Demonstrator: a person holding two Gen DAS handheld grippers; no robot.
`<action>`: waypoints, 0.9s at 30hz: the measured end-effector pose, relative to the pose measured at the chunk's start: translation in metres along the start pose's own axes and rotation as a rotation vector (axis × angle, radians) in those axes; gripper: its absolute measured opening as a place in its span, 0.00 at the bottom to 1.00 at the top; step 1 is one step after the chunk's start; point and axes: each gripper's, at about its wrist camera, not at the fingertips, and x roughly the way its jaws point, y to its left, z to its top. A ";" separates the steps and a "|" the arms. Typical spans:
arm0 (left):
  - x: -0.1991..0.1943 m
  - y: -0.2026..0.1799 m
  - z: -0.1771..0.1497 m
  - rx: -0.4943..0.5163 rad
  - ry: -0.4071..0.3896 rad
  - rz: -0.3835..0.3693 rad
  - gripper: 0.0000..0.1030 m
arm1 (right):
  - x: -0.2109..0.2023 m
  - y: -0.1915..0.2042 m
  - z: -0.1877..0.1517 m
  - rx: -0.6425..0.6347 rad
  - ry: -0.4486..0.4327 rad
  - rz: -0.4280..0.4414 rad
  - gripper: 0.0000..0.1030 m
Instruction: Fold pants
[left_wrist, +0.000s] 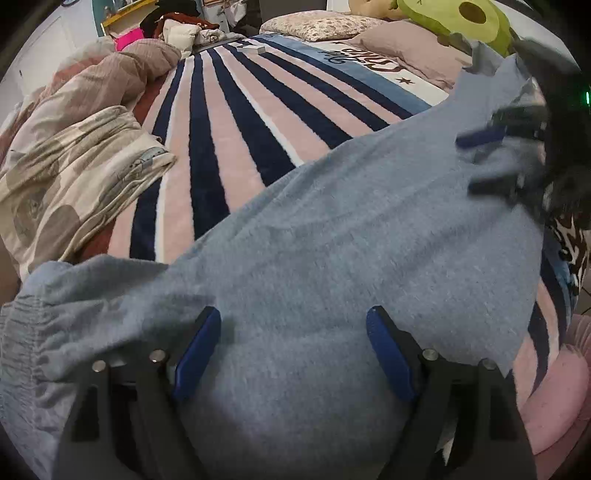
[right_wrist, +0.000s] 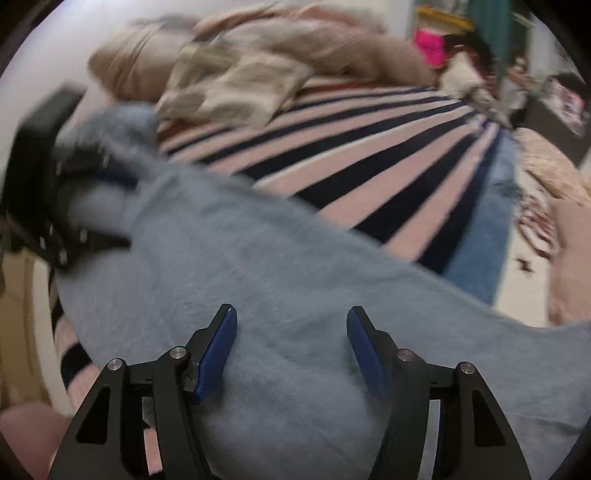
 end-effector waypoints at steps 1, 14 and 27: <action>0.000 -0.001 0.003 0.010 -0.006 -0.003 0.76 | 0.004 0.003 -0.002 -0.018 0.015 0.005 0.55; 0.032 -0.025 0.055 0.163 -0.004 -0.035 0.76 | -0.006 0.010 -0.026 -0.068 0.083 0.107 0.08; 0.023 -0.037 0.045 0.173 0.003 -0.093 0.47 | 0.005 0.008 -0.018 -0.068 0.093 0.170 0.12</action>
